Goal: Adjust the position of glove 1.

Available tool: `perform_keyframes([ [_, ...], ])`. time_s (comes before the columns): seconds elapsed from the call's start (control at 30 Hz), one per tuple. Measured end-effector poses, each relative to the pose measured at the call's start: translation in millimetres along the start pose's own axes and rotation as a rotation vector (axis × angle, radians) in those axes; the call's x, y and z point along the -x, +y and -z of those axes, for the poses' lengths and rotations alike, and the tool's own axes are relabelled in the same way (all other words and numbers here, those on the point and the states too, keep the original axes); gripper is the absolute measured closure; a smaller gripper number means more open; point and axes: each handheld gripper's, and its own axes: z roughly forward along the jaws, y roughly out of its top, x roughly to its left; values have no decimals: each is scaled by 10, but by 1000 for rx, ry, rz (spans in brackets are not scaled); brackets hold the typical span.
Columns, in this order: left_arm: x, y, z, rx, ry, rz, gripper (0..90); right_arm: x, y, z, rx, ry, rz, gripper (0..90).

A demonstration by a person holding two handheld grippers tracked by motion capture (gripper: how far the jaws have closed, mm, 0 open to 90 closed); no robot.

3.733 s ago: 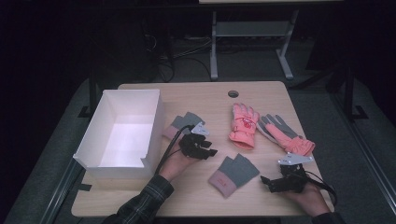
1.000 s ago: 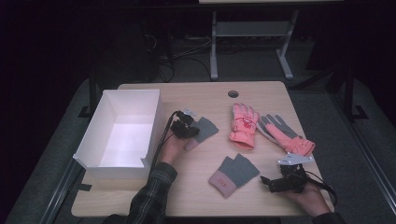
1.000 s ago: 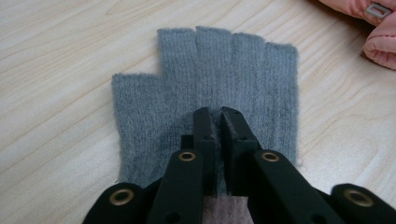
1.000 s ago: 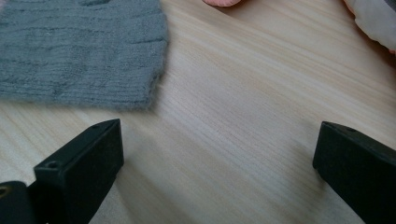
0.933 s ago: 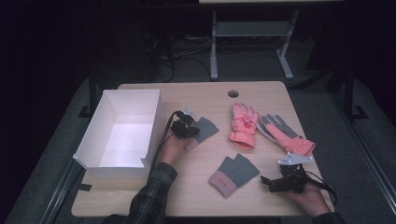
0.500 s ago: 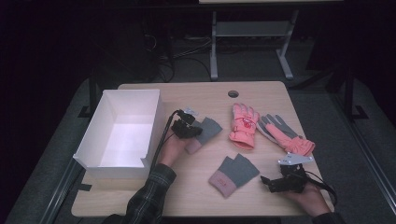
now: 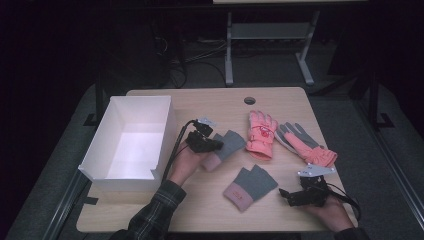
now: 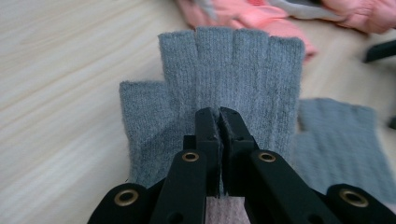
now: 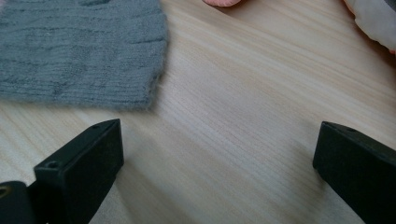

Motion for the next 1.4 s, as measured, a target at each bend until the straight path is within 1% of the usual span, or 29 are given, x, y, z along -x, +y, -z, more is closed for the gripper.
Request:
perform_keyframes([
  [0.03,46,2,7,7,-14,2,872,0,0,0,0,0,0,11],
  [0.1,142,10,33,-4,-26,-27,872,0,0,0,0,0,0,11],
  [0.2,281,17,45,1,-46,-39,872,0,0,0,0,0,0,11],
  [0.27,357,14,43,-6,-59,-47,872,0,0,0,0,0,0,11],
  [0.37,479,-2,14,-32,-84,-72,872,0,0,0,0,0,0,11],
  [0.43,572,-17,-22,-43,-95,-85,872,0,0,0,0,0,0,11],
  [0.47,610,-20,-40,-50,-99,-102,872,0,0,0,0,0,0,11],
  [0.5,664,-27,-64,-60,-105,-105,872,0,0,0,0,0,0,11],
  [0.53,710,-31,-88,-60,-110,-103,872,2,0,-1,2,-1,3,11],
  [0.57,733,-34,-101,-64,-112,-114,872,3,0,-1,2,-2,3,11],
  [0.6,784,-41,-131,-65,-120,-107,872,3,0,0,1,-2,4,11],
  [0.63,808,-43,-145,-72,-124,-113,872,4,0,-1,2,-2,5,11],
  [0.67,840,-47,-169,-86,-126,-134,872,3,0,-1,2,-2,4,11],
  [0.73,897,-61,-219,-92,-131,-136,871,2,0,-1,2,-2,3,11],
  [0.77,912,-64,-241,-105,-134,-148,871,3,0,-1,2,-2,3,11],
  [0.83,956,-80,-297,-110,-137,-144,871,2,0,-1,2,-2,3,11],
  [0.9,974,-92,-338,-132,-136,-159,870,3,0,0,1,-2,4,11],
  [0.93,993,-103,-370,-129,-137,-147,870,3,0,-1,2,-2,3,11],
  [0.97,994,-113,-399,-149,-138,-161,869,3,0,-1,2,-2,5,11],
  [1.0,1007,-123,-428,-150,-137,-154,866,2,0,-1,2,-2,3,11],
  [1.03,1006,-130,-448,-161,-136,-162,862,2,0,0,1,-2,2,11],
  [1.1,1017,-148,-491,-163,-137,-157,839,2,0,-1,2,-2,3,11],
  [1.13,1019,-152,-500,-163,-137,-161,813,2,0,0,2,-2,3,11],
  [1.17,1016,-150,-495,-164,-137,-173,771,2,0,0,1,-2,2,11],
  [1.2,1016,-146,-486,-160,-139,-176,720,2,0,-1,1,-2,3,11],
  [1.23,1012,-139,-462,-155,-140,-181,653,1,-1,2,0,0,1,11],
  [1.33,1003,-118,-367,-116,-145,-186,629,8,-2,13,-8,8,10,11],
  [1.37,994,-116,-329,-105,-141,-185,629,5,10,24,-25,8,6,11],
  [1.4,975,-115,-299,-104,-138,-193,630,9,22,31,-41,4,1,17],
])
